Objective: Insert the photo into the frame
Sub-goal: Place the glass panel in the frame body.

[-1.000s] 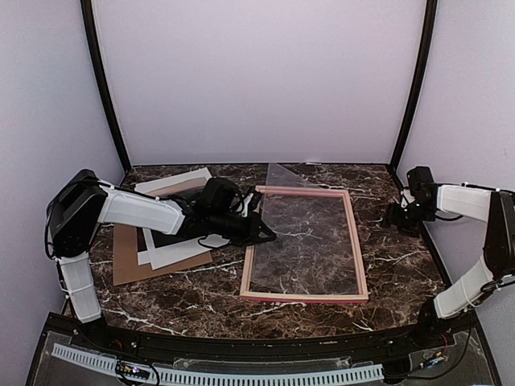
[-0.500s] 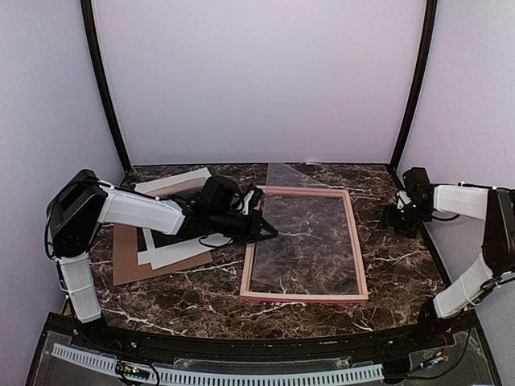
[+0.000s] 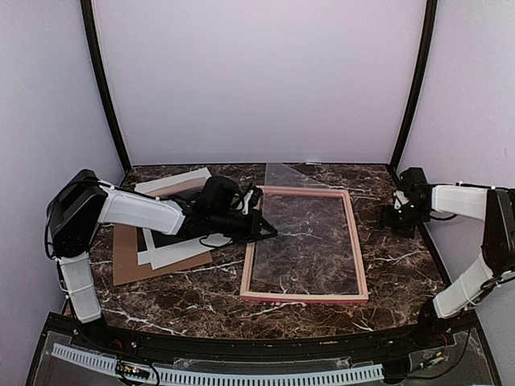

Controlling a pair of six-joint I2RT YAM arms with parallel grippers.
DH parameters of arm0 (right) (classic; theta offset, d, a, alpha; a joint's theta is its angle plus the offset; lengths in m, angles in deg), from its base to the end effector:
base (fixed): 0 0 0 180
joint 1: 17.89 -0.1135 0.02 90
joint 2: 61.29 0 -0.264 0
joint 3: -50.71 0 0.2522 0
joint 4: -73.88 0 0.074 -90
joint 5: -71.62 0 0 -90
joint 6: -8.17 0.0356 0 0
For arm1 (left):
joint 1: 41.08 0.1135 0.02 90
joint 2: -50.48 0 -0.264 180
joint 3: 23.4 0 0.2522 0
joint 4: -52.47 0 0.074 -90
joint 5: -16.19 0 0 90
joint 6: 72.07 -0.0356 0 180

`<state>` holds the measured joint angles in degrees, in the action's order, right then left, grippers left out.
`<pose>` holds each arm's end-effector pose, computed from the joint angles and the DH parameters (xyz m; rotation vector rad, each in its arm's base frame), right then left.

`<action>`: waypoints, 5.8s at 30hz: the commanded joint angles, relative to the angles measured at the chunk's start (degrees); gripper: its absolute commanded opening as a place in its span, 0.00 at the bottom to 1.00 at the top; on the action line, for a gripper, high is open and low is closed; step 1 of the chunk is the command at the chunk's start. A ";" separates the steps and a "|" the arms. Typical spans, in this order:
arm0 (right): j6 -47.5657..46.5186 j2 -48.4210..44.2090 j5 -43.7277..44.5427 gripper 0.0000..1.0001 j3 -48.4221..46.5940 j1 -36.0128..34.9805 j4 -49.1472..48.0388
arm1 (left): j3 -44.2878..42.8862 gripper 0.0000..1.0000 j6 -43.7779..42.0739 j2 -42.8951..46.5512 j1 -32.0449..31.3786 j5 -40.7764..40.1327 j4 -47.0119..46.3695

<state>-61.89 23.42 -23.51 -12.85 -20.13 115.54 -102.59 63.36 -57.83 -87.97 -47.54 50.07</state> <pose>0.2805 0.0142 0.1880 0.3840 2.6551 0.2427 0.2741 -0.3158 0.1938 0.3600 2.2956 -1.3939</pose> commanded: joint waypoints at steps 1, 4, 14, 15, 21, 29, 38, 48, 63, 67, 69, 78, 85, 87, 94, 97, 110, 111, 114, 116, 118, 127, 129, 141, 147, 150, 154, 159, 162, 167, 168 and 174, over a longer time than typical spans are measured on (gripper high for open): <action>-0.52 0.01 -1.47 0.70 -0.04 -1.27 -2.14 | -1.49 0.00 -0.50 0.64 -0.39 -0.59 -0.26; -0.60 0.27 -1.68 0.70 -0.03 -2.10 -2.32 | -1.73 0.00 -0.26 0.30 -0.39 -0.23 -0.21; -0.10 1.31 -2.40 0.70 0.41 -3.57 -3.26 | -2.61 0.00 -0.46 -0.96 -0.34 2.37 -0.93; -0.08 1.46 -2.48 0.70 0.45 -3.74 -3.41 | -2.73 0.00 -0.57 -1.07 -0.38 2.80 -0.95; 0.34 2.34 -3.40 0.70 0.71 -4.76 -4.25 | -2.91 0.01 -1.62 -1.44 -0.37 4.88 -2.15; 0.47 2.78 -3.37 0.70 0.41 -5.36 -4.31 | -4.97 0.26 -3.39 -1.89 -0.18 4.45 1.05; 0.45 3.61 -4.34 0.70 0.76 -6.27 -5.30 | -7.22 0.38 -3.50 -3.29 1.20 3.38 3.75; 0.27 4.22 -4.89 0.70 0.16 -6.98 -5.71 | -9.64 0.32 -1.82 -5.86 2.84 2.88 5.95; -0.07 4.07 -5.18 0.70 0.15 -7.08 -5.93 | -5.64 0.00 3.74 -3.85 3.03 6.92 -1.97; -0.21 3.70 -4.51 0.70 -0.25 -7.08 -5.23 | -4.18 0.00 7.60 -2.67 2.95 8.57 -6.56; -0.33 3.56 -4.16 0.70 -0.42 -7.08 -4.96 | -3.83 0.00 9.88 -2.18 3.00 9.27 -9.78; -0.61 1.76 -0.94 0.70 -2.78 -6.99 -1.62 | -4.84 0.00 14.81 0.83 2.88 10.74 -13.96; -0.38 -0.55 2.14 0.70 -5.91 -4.44 2.07 | -9.42 0.00 15.08 2.03 1.04 12.16 -13.72; -0.48 -1.39 2.46 0.70 -6.31 -3.02 2.54 | -11.17 0.00 14.08 2.01 0.61 12.41 -12.71; -1.09 -3.31 2.66 0.70 -6.51 0.41 3.66 | -17.23 0.00 9.79 0.37 -0.55 13.99 -8.84; -1.20 -3.81 2.52 0.71 -6.20 1.27 3.67 | -17.46 0.00 8.65 -0.29 -0.81 14.17 -8.03; -1.57 -2.29 0.85 0.71 -4.85 1.45 2.47 | -11.86 0.00 2.81 -3.51 -1.07 11.38 1.47; -1.57 -2.21 0.68 0.71 -4.86 1.45 2.43 | -11.84 0.00 1.99 -3.45 -1.08 11.11 3.57; -1.58 -1.88 0.07 0.71 -4.82 1.45 2.23 | -11.91 0.01 0.51 -3.46 -1.22 9.60 7.16; -1.49 -1.64 -0.42 0.71 -4.68 1.41 1.89 | -11.89 0.05 -0.19 -3.43 -1.24 8.62 8.91; -1.40 -1.42 -0.90 0.71 -4.56 1.42 1.68 | -12.00 0.10 -0.59 -3.62 -1.19 8.04 9.70; -1.22 -1.21 -1.92 0.70 -3.11 1.36 0.53 | -15.41 0.30 0.15 -6.78 -0.64 10.30 8.72; -1.14 -1.26 -2.10 0.70 -2.50 1.36 0.26 | -15.91 0.34 0.79 -7.39 -0.21 10.75 8.65; -1.12 -1.29 -2.54 0.70 -1.35 1.27 -0.64 | -17.46 0.21 2.38 -9.68 1.68 11.26 8.76; -1.22 -1.44 -2.52 0.70 -1.09 1.27 -0.65 | -15.51 0.02 3.50 -9.82 1.65 9.68 7.12; -1.22 -1.33 -2.52 0.70 -1.09 1.27 -0.72 | -14.18 0.00 3.64 -9.26 1.63 8.31 6.68; -1.18 -1.28 -2.52 0.70 -1.10 1.27 -0.76 | -11.40 0.00 4.07 -7.25 1.64 5.90 5.02; -1.09 -0.85 -2.61 0.70 -0.91 1.27 -0.96 | -8.92 0.00 4.77 -5.46 1.63 2.86 4.01; -1.14 -0.87 -2.53 0.70 -1.00 1.27 -0.96 | -7.79 0.00 5.15 -4.60 1.63 1.37 3.19; -1.12 -0.65 -2.52 0.70 -1.00 1.26 -1.01 | -7.39 0.00 5.24 -4.35 1.63 0.12 2.83; -1.13 -0.53 -2.52 0.70 -0.93 1.27 -1.02 | -7.41 0.00 5.26 -4.36 1.63 0.03 2.77; -1.14 -0.51 -2.70 0.70 -0.91 1.24 -1.16 | -7.91 0.00 5.02 -4.50 1.63 -0.21 3.27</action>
<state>-62.91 22.50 -25.91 -14.27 -18.95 115.89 -110.50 68.58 -65.79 -86.25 -46.52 55.08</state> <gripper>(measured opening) 0.702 0.025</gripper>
